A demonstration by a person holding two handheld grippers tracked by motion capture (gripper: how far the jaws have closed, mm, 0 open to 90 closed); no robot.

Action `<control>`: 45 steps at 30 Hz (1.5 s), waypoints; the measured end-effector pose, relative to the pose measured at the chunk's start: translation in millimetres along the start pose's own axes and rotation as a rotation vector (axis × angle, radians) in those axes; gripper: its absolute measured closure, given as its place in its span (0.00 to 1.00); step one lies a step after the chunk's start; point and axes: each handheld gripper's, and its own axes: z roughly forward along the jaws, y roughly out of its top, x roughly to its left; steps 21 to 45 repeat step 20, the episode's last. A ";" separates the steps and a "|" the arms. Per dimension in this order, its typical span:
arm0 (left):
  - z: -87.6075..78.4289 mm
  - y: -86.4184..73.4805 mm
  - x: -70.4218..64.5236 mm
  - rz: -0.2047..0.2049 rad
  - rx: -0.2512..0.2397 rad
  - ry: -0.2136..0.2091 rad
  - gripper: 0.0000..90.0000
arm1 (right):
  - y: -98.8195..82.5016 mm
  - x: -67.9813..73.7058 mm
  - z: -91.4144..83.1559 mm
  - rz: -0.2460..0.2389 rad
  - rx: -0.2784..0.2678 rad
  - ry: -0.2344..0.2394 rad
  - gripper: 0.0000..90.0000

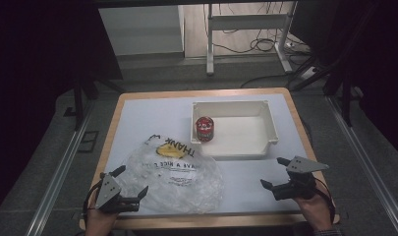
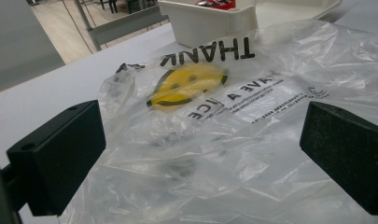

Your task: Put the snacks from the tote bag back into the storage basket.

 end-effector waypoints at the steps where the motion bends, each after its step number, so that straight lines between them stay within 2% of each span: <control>1: 0.1 0.0 0.0 0.000 0.000 0.000 0.00 | -0.7 -0.4 -0.7 0.003 0.000 0.000 0.05; 5: 0.2 -0.2 0.2 0.004 0.006 0.000 0.00 | -4.9 -3.3 -4.6 0.011 0.002 -0.011 0.05; 9: 0.6 -0.2 -0.2 0.006 0.007 0.000 0.00 | -10.9 -6.7 -6.7 0.003 0.031 -0.035 0.05; 18: 0.9 -0.2 -0.3 0.010 0.012 0.001 0.00 | -20.8 -19.1 -13.7 0.051 0.027 -0.046 0.05; 45: 1.3 0.0 -0.4 0.010 0.013 0.002 0.00 | -21.2 -19.7 -13.5 0.050 0.029 -0.045 0.05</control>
